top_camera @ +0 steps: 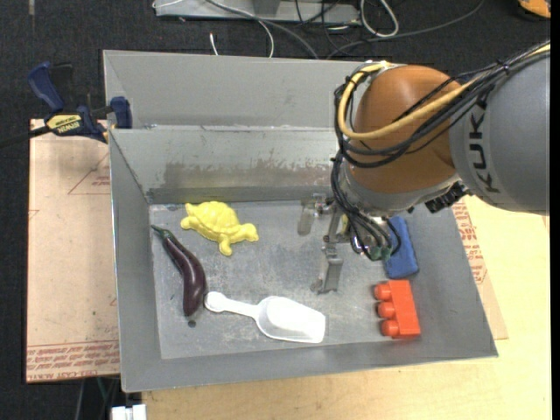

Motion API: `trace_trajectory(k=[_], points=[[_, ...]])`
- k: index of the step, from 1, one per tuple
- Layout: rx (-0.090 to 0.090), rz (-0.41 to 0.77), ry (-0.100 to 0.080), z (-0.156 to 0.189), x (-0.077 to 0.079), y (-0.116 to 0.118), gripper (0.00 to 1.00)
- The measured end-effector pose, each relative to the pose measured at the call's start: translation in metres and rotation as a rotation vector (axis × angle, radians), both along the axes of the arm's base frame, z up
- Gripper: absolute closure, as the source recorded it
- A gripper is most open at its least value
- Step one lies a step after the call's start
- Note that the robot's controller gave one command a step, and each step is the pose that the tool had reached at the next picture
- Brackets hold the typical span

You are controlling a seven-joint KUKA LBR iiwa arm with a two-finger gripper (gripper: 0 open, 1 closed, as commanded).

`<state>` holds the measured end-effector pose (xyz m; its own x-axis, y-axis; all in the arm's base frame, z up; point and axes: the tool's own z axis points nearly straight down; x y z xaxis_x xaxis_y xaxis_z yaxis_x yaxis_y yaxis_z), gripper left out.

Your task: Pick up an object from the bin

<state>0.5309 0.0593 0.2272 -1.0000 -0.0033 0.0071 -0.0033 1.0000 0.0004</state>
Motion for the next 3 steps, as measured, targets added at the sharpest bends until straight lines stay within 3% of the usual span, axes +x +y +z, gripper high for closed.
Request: trace_trajectory(k=[1,2,3], points=[[0.001,-0.002,-0.008,0.004,0.002,0.0,0.0],[0.002,-0.013,-0.011,-0.089,-0.023,0.025,0.0],[0.002,-0.044,-0.013,-0.094,-0.041,0.045,0.0]])
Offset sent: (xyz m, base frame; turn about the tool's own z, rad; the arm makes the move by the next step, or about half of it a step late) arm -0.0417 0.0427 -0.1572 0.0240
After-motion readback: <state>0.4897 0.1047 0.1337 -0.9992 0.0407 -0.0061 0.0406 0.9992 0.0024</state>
